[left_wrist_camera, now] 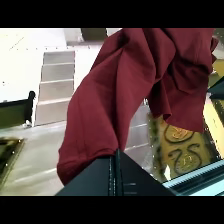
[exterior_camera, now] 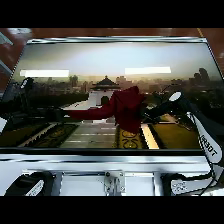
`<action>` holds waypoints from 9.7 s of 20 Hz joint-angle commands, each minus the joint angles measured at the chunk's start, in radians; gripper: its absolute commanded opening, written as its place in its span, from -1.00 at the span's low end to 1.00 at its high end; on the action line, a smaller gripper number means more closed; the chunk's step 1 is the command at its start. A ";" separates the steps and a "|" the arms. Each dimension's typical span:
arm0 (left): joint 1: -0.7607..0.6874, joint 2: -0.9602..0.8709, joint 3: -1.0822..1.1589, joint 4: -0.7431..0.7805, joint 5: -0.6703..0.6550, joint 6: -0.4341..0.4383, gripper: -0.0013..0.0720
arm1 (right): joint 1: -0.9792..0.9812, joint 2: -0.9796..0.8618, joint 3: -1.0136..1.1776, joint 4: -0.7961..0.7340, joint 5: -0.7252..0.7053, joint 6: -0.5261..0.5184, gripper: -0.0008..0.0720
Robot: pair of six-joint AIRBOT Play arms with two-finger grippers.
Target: Fold the shirts.
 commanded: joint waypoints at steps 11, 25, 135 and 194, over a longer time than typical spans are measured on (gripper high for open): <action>0.002 0.000 0.000 0.011 0.040 0.000 -0.88 | 0.097 0.027 -0.004 0.000 -0.011 -0.001 -0.82; 0.119 0.069 0.959 0.011 0.043 0.038 -0.88 | -0.103 0.972 0.671 -0.196 -0.409 -0.146 -0.82; 0.131 -0.520 -0.178 -0.303 0.000 0.159 -0.89 | -0.149 0.224 -0.246 -0.037 -0.050 -0.096 -0.82; 0.170 -0.901 0.645 0.406 0.048 -0.125 -0.88 | -0.032 -0.093 0.430 -0.333 -0.477 -0.131 -0.82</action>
